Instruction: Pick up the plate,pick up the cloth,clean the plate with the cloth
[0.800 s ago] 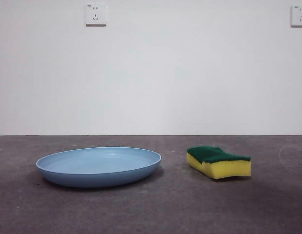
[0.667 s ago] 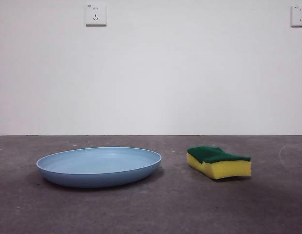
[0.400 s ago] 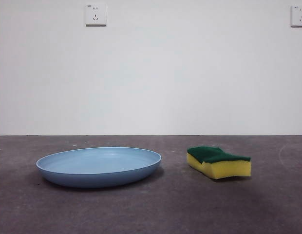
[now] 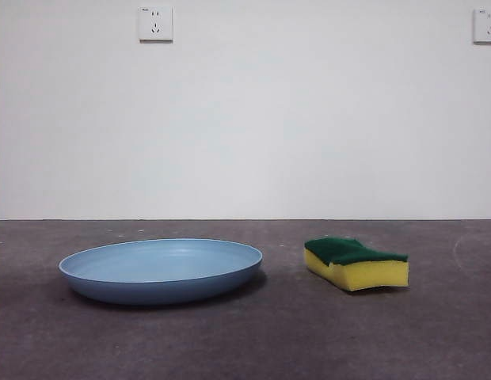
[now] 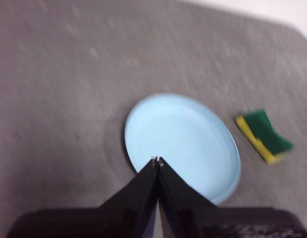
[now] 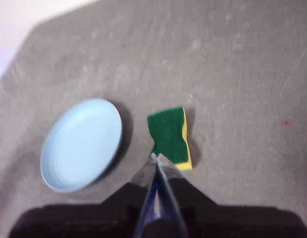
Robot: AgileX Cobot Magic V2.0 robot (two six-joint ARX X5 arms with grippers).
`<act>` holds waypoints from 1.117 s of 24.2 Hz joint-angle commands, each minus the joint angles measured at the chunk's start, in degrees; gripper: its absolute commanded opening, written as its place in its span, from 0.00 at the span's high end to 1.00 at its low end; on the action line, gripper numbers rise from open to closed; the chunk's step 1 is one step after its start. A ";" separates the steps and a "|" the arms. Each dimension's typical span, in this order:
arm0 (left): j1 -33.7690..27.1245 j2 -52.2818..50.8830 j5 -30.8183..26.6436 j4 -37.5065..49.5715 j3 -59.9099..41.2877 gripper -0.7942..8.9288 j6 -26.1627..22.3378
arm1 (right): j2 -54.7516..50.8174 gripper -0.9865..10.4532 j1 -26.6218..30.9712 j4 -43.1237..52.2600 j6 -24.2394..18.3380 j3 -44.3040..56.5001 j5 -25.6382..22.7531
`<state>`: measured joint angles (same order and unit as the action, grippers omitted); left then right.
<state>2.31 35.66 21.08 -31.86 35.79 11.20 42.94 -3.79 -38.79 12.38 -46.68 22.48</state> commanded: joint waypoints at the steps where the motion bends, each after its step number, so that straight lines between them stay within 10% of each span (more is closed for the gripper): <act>1: -0.11 4.39 2.97 -1.49 1.33 0.91 -2.69 | 3.76 0.81 -0.04 -2.45 -3.89 -2.51 0.13; 7: -0.04 9.44 5.33 -0.33 2.14 0.40 -1.84 | 8.76 0.52 -0.04 -3.76 -4.81 -3.96 0.11; 27: 8.66 56.41 -4.42 6.29 22.45 0.47 -4.52 | 9.57 0.52 -0.04 -3.19 -4.74 -3.96 0.11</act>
<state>10.83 91.70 16.78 -25.80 58.28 7.49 52.42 -3.77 -42.35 8.10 -50.46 22.50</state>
